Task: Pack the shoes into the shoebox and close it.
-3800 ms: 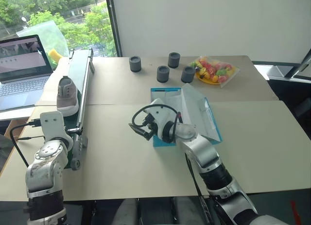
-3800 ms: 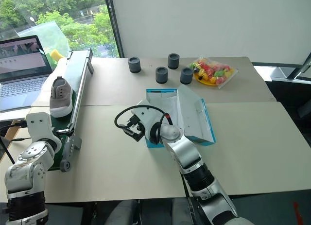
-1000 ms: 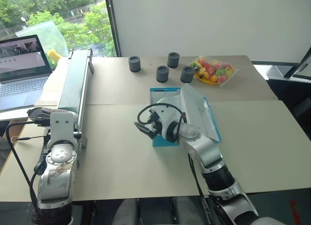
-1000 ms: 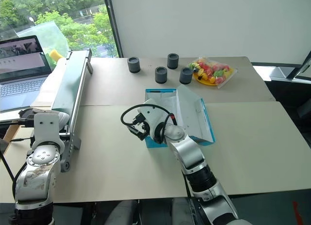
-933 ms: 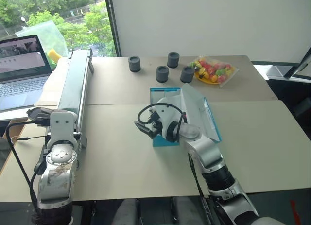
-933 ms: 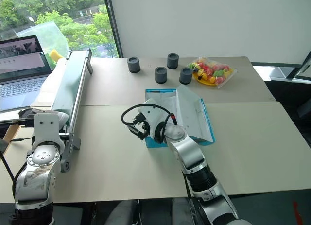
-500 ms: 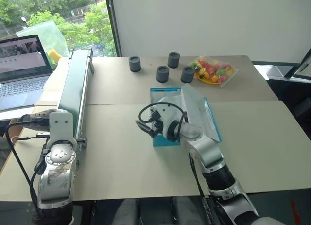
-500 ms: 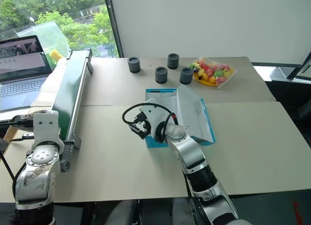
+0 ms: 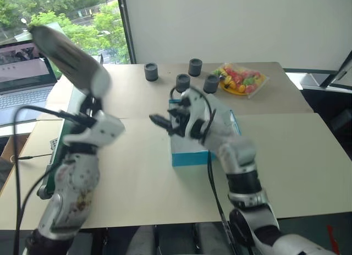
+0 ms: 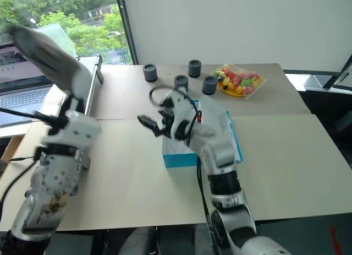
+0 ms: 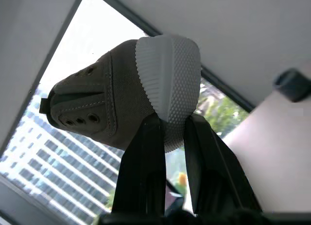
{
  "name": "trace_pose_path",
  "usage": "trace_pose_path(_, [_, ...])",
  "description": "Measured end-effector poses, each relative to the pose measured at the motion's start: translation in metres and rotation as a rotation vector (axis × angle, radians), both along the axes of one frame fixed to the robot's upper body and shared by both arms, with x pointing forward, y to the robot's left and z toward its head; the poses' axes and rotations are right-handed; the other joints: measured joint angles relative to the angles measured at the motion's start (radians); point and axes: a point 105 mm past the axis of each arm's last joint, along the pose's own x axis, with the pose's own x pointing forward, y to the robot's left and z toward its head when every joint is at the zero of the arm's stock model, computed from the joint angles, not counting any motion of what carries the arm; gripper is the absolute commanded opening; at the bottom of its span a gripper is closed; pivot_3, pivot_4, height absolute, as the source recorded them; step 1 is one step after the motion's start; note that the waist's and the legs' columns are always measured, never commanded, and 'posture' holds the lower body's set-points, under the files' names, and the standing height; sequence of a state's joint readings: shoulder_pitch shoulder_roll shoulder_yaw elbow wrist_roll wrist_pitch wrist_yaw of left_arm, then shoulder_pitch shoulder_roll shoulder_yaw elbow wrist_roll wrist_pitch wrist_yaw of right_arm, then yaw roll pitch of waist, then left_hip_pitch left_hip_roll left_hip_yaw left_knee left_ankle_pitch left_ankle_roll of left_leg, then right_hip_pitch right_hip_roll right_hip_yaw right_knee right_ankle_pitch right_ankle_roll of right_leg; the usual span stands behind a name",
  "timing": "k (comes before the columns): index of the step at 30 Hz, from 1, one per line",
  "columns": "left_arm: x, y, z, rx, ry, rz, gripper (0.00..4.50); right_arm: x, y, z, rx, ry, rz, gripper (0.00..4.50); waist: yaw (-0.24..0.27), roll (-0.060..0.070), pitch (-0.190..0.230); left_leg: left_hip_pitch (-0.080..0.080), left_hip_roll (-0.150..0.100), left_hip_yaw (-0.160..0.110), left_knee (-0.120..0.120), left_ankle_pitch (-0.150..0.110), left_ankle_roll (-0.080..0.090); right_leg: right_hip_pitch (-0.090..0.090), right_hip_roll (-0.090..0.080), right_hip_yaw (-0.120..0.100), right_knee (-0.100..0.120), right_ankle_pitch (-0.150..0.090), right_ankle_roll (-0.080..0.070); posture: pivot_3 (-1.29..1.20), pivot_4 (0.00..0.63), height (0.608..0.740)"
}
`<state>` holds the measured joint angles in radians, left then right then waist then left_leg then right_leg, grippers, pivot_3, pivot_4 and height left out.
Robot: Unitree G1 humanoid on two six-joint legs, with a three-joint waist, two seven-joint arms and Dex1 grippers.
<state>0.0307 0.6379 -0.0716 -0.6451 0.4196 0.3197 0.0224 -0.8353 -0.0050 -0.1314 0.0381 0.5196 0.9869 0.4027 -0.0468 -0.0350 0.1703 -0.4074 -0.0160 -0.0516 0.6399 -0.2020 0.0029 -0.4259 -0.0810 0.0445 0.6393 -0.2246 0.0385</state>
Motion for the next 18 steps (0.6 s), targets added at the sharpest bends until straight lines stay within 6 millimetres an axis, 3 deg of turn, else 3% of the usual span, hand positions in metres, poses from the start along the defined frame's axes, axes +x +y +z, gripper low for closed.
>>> trace_pose_path(3, [-0.009, -0.009, -0.027, 0.019, 0.139, -0.104, 0.2, 0.013, -0.026, 0.021, 0.212, 0.208, 0.074, 4.5, 0.006, 0.001, 0.001, -0.002, 0.0, 0.0, -0.001, 0.0, 0.0, -0.001, -0.001, -0.001, -0.001, -0.001, -0.002, 0.0, 0.15, 0.74])
trace_pose_path(7, [-0.016, -0.028, -0.021, 0.058, 0.131, -0.239, 0.2, 0.009, -0.024, 0.044, 0.359, 0.404, 0.26, 4.5, 0.005, 0.004, 0.002, -0.002, 0.0, 0.002, -0.002, 0.0, 0.001, -0.002, -0.002, -0.002, -0.001, -0.002, -0.003, 0.0, 0.15, 0.74])
trace_pose_path(9, [-0.017, -0.038, -0.019, 0.058, 0.129, -0.299, 0.2, 0.008, -0.018, 0.04, 0.345, 0.469, 0.292, 4.5, 0.003, 0.004, 0.002, -0.002, 0.0, 0.003, -0.003, 0.0, 0.001, -0.001, -0.001, -0.002, -0.002, -0.002, -0.003, 0.0, 0.15, 0.74])
trace_pose_path(12, [-0.028, -0.066, -0.023, 0.016, 0.179, -0.498, 0.2, 0.001, 0.008, 0.022, 0.292, 0.627, 0.369, 4.5, -0.003, 0.004, 0.002, -0.004, 0.0, 0.009, -0.003, -0.001, 0.002, -0.002, 0.0, -0.002, -0.005, -0.002, -0.002, 0.0, 0.15, 0.74])
trace_pose_path(18, [-0.033, -0.064, -0.019, 0.046, 0.196, -0.587, 0.2, -0.008, 0.016, 0.02, 0.253, 0.666, 0.431, 4.5, 0.005, 0.004, 0.002, -0.008, 0.001, 0.008, -0.003, -0.001, 0.002, -0.002, 0.002, -0.003, -0.007, -0.001, -0.001, 0.0, 0.15, 0.74])
